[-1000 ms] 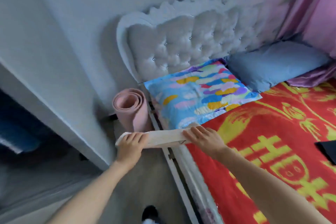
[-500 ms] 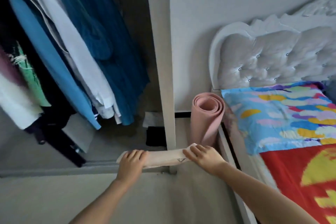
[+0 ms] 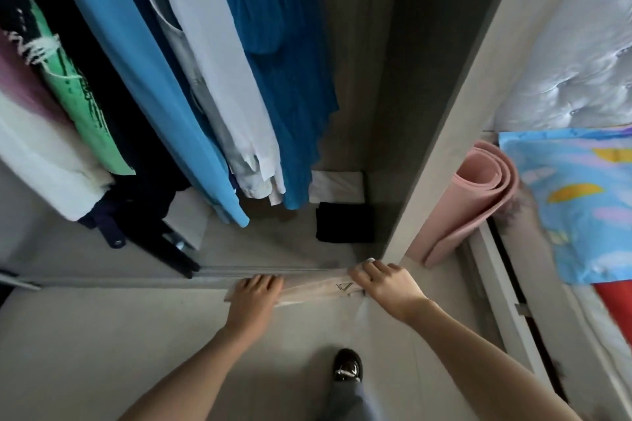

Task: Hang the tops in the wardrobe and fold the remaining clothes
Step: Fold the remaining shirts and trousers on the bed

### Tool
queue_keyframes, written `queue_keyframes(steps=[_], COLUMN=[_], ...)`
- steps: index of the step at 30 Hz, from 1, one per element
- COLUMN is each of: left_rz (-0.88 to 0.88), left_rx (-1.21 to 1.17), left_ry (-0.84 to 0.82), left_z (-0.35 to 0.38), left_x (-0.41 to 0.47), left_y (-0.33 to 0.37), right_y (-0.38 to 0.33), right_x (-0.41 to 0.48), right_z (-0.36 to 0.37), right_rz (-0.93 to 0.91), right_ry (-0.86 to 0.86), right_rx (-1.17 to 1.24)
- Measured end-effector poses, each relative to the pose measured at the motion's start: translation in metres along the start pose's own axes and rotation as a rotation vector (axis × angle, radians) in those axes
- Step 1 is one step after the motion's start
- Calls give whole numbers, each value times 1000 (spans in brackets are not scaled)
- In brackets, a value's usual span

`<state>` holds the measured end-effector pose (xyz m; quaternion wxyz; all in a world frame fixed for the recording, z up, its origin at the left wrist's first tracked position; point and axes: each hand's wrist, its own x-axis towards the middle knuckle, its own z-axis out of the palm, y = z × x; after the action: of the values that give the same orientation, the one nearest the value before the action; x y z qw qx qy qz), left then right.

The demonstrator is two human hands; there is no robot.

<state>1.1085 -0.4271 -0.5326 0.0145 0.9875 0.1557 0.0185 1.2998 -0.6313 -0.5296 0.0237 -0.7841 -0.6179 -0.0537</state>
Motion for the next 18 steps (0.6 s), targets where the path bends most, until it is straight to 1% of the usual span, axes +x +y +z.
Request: queue_keyframes(steps=[4, 7, 9, 10, 13, 15, 16, 18], left_rz=[29, 37, 59, 50, 87, 111, 112, 137], left_rx=[37, 56, 60, 52, 62, 84, 81, 128], left_ry=[-9, -30, -41, -63, -64, -20, -44, 10], left_z=[40, 75, 112, 135, 209, 264, 282, 337], left_x=[37, 75, 101, 116, 150, 176, 190, 220], left_y=[-22, -41, -54, -60, -82, -98, -105, -123], right_y=[8, 23, 36, 43, 63, 76, 83, 99], right_x=[28, 57, 77, 89, 122, 144, 156, 175], right_z=[43, 84, 128, 150, 221, 279, 302, 361], right_rz=[124, 175, 201, 231, 266, 244, 227, 204], right_ry=[-79, -128, -151, -203, -239, -130, -71, 13], right_rx=[119, 127, 142, 135, 70, -7, -37, -94])
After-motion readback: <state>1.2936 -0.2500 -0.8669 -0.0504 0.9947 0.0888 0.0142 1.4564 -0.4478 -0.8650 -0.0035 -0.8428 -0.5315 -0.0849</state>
